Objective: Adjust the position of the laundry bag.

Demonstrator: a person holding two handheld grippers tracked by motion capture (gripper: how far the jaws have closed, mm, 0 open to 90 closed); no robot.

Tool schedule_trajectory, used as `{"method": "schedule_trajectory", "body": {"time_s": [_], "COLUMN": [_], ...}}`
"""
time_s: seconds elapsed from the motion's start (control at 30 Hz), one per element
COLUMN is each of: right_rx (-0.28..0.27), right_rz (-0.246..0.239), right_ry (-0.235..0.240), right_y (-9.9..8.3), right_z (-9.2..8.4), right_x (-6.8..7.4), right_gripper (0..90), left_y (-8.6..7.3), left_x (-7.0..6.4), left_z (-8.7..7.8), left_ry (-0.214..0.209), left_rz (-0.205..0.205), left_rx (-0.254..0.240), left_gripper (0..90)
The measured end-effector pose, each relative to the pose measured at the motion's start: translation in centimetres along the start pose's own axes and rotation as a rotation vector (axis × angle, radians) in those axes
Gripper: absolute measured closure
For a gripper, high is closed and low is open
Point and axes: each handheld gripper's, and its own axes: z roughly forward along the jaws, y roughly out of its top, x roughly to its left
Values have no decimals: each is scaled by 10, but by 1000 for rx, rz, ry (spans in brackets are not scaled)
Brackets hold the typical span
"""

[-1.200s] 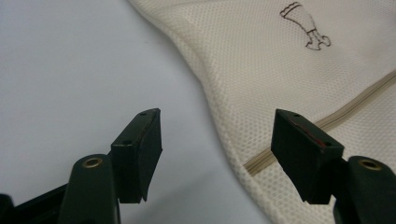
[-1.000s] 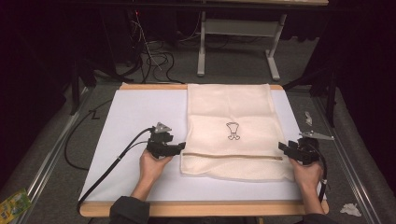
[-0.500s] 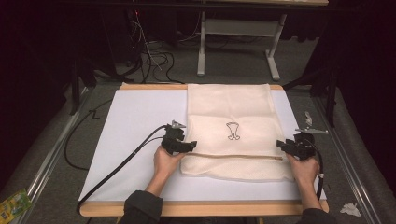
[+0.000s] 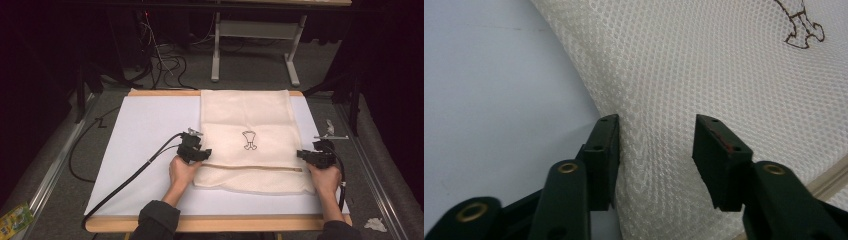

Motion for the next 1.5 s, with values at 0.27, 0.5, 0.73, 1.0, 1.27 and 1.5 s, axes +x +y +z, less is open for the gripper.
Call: {"method": "schedule_trajectory", "body": {"time_s": [0.27,0.5,0.73,1.0,1.27,1.5], "right_rx": [-5,-20,-40,-56,-78,-71], "right_rz": [-21,-29,-34,-42,-43,-63], "right_ry": [23,28,47,74,117,140], "right_y": [2,2,1,2,5,7], "right_z": [-1,-4,-4,-4,-3,3], "right_x": [2,3,5,11,21,35], "right_gripper": [871,875,875,875,874,874], "left_y": [4,7,10,12,8,1], "left_x": [5,6,9,14,26,37], "left_z": [-5,-11,-19,-29,-39,-50], "left_ry": [-22,-27,-23,-1,13,31], "left_rz": [16,26,32,55,41,36], "left_rx": [-26,-51,-67,-71,-70,-76], "left_gripper": [845,860,861,859,857,854]}}
